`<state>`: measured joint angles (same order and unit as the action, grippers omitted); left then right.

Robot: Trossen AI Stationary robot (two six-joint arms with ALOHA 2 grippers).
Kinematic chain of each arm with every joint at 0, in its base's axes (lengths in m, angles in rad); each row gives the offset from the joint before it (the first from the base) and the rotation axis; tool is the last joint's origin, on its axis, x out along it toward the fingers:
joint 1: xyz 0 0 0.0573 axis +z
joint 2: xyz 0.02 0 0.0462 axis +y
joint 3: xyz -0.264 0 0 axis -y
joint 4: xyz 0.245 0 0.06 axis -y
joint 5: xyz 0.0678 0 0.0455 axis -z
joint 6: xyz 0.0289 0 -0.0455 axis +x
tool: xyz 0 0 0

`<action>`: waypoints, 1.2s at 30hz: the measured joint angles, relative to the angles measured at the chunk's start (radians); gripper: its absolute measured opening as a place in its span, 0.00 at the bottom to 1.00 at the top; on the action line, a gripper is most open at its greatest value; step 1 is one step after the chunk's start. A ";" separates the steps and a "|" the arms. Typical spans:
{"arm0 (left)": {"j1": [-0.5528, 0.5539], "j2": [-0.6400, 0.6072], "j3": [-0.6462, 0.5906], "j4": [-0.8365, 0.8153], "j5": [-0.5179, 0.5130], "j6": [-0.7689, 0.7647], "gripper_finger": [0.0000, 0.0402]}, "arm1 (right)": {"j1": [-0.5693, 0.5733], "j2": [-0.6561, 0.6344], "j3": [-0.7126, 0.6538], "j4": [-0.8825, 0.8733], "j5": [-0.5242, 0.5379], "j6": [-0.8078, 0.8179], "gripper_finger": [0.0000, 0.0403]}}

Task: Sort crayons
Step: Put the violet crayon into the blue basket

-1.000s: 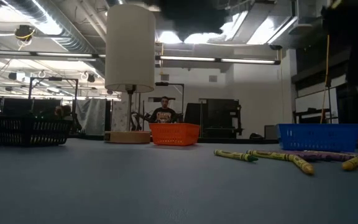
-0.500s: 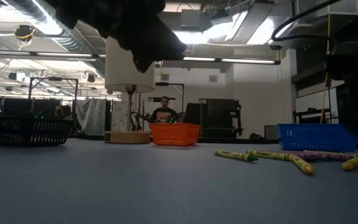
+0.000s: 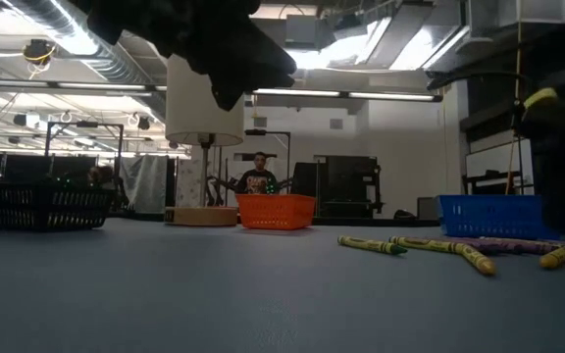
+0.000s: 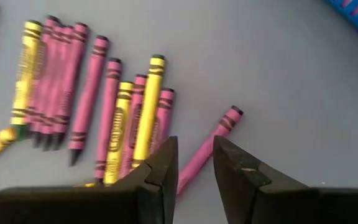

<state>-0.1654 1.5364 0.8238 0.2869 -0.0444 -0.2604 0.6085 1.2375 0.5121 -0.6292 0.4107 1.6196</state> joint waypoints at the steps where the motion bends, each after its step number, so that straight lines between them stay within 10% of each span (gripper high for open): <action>1: 0.000 0.000 0.000 0.000 0.000 0.000 0.24 | 0.000 0.015 0.000 0.000 0.000 0.000 0.25; 36: 0.000 0.000 0.000 -0.001 0.000 0.000 0.24 | 0.000 0.152 0.002 0.006 -0.003 0.000 0.19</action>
<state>-0.1653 1.5368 0.8238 0.2862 -0.0444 -0.2600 0.6086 1.3899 0.5140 -0.6235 0.4080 1.6192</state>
